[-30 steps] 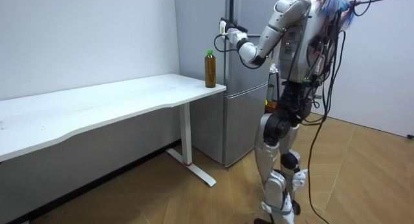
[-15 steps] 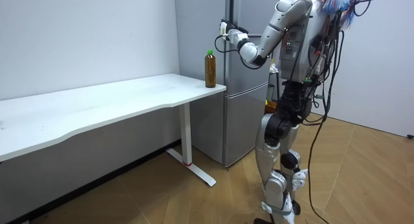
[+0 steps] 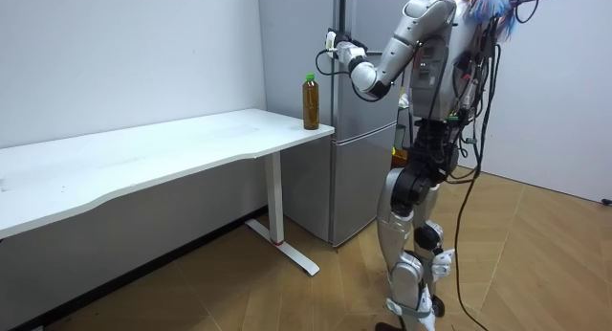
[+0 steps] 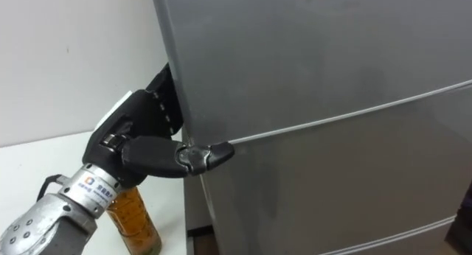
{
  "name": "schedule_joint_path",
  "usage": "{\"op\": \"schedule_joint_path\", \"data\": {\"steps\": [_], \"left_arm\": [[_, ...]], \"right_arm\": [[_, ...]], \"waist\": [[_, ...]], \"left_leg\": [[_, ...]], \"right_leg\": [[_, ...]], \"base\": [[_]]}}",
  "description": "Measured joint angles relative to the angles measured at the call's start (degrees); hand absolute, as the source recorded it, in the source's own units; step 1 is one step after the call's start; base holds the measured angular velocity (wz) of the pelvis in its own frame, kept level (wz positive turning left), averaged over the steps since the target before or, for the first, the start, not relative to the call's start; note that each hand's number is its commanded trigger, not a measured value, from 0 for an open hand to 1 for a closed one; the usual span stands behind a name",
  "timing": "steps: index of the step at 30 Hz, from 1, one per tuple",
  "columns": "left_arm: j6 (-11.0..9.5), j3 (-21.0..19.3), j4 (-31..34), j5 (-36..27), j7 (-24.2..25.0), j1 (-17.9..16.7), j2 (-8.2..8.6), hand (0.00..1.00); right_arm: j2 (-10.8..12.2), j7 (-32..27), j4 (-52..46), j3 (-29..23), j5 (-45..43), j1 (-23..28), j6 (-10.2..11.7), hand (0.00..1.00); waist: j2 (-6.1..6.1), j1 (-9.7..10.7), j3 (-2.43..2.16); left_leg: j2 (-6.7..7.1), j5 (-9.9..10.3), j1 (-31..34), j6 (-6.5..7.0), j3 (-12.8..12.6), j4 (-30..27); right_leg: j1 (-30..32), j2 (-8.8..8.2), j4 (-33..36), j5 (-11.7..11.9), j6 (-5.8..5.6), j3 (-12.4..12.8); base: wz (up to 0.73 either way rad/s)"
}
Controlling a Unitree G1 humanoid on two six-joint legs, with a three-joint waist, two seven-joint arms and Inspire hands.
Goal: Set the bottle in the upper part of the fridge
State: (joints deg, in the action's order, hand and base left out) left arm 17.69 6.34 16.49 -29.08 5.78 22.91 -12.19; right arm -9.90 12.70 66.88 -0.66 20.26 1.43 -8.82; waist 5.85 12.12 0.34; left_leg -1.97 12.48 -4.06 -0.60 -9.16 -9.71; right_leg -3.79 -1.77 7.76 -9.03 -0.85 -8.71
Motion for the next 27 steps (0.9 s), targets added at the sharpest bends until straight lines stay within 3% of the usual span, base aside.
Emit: {"op": "schedule_joint_path", "data": {"steps": [7,9,10,13,15,17,23,27], "left_arm": [[0.0,0.4,0.3,-0.1,0.0,0.0,0.22,0.03],[0.0,0.5,0.3,-0.1,0.0,0.0,0.30,0.44],[0.0,0.5,0.4,-0.1,0.0,0.0,0.36,0.52],[0.0,0.4,0.4,-0.1,-0.1,0.0,0.50,0.68],[-0.2,0.2,0.6,-0.1,-0.1,0.0,0.62,0.73],[-0.2,-0.2,0.9,-0.1,-0.4,-0.3,0.65,0.85],[-0.5,0.8,3.9,-0.7,0.8,-1.3,1.13,0.87],[-0.6,1.3,5.0,-1.2,1.4,-2.7,1.65,0.80]], "right_arm": [[0.0,0.0,0.3,1.6,1.1,0.0,0.8,0.00],[0.0,0.0,0.3,1.9,2.0,0.1,0.7,0.00],[0.0,0.0,0.3,2.0,2.1,0.1,0.7,0.00],[-0.2,0.0,0.3,2.7,2.5,0.3,1.2,0.00],[-0.5,0.0,0.3,3.5,2.8,0.6,1.4,0.00],[-0.8,0.0,0.3,4.1,3.4,0.6,1.5,0.00],[-1.2,-0.2,0.3,6.1,4.3,0.5,1.8,0.00],[-1.3,-0.2,0.4,6.3,4.3,0.3,1.9,0.00]], "waist": [[-0.14,-0.1,-0.10],[-0.16,-0.2,-0.11],[-0.16,-0.3,-0.11],[-0.24,-0.7,-0.16],[-0.34,-1.5,-0.22],[-0.34,-1.7,-0.22],[-0.37,-1.8,-0.25],[-0.38,-1.8,-0.25]], "left_leg": [[0.00,0.0,0.0,0.00,0.1,0.0],[0.00,0.0,0.0,0.00,0.1,0.0],[0.00,0.0,0.0,0.00,0.1,0.0],[0.00,0.0,0.0,0.00,0.1,0.0],[0.00,0.0,0.0,0.00,0.2,0.0],[0.09,0.0,0.0,0.00,0.6,0.0],[0.19,0.0,0.0,0.01,0.6,0.0],[0.26,0.0,-0.2,0.01,0.6,0.0]], "right_leg": [[0.0,-0.01,0.0,0.0,0.00,-0.5],[0.0,-0.02,0.0,0.0,0.00,-0.7],[0.0,-0.02,0.0,0.0,0.00,-0.7],[0.0,-0.02,0.0,0.0,0.00,-0.8],[0.0,-0.02,0.0,0.0,0.00,-0.8],[0.0,-0.11,0.0,0.0,0.00,-0.8],[-0.1,-0.18,0.0,0.0,-0.01,-0.7],[-0.1,-0.25,0.0,0.0,-0.01,-0.5]], "base": [[0.01],[0.00],[0.00],[0.00],[0.04],[0.12],[-0.03],[0.03]]}}
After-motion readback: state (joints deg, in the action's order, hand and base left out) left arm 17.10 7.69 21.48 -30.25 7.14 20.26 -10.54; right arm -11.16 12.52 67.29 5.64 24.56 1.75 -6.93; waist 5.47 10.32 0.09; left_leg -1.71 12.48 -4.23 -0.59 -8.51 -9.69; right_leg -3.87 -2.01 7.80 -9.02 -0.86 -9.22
